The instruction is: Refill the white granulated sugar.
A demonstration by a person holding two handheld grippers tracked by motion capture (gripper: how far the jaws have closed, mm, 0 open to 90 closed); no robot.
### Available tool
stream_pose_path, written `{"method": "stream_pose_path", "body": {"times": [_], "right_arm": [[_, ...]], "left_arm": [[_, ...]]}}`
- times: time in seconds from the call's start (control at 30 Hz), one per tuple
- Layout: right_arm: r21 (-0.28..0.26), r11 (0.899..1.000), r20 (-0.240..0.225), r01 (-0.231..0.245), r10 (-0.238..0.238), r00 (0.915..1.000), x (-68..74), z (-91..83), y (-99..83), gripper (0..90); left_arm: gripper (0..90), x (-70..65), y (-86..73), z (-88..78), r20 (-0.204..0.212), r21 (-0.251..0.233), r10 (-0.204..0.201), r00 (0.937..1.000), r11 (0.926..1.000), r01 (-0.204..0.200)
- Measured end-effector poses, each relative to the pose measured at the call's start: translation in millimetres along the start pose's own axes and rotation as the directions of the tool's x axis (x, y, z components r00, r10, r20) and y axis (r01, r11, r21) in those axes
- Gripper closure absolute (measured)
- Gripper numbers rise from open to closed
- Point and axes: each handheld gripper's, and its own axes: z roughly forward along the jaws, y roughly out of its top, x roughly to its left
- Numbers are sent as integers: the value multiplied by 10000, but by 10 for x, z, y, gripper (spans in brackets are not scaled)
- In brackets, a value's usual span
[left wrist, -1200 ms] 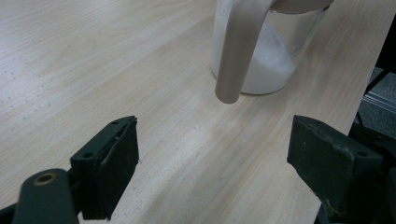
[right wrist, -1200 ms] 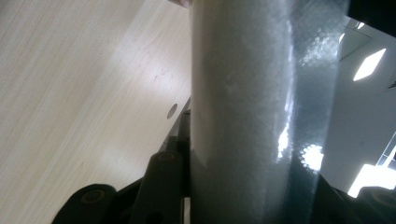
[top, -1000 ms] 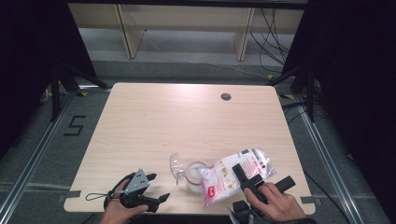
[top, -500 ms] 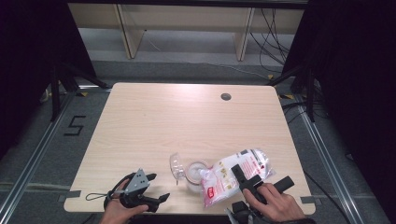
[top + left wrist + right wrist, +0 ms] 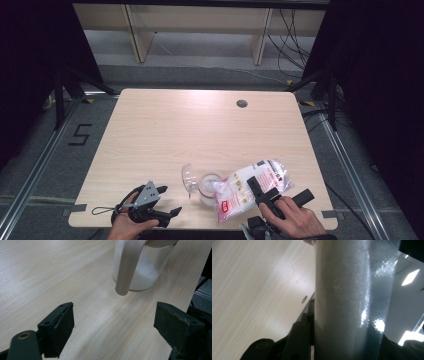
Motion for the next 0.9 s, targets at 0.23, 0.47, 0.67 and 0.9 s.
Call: {"method": "stream_pose_path", "body": {"times": [0.23,0.47,0.67,0.9], "right_arm": [[23,9999,28,118,-118,9999,-10,-7,15,740],[112,9996,27,-274,274,9996,13,-17,22,741],[59,9987,40,-498,498,9988,22,-13,1,744],[28,9999,62,-165,165,9998,5,1,-45,750]], "left_arm": [[161,3,0,-5,-67,28,49,10000,10000,-48],[161,4,2,-5,-63,28,91,9999,10000,-91],[161,3,1,-6,-66,21,50,10000,10000,-50],[161,2,1,-5,-66,22,47,10000,10000,-47]]}}
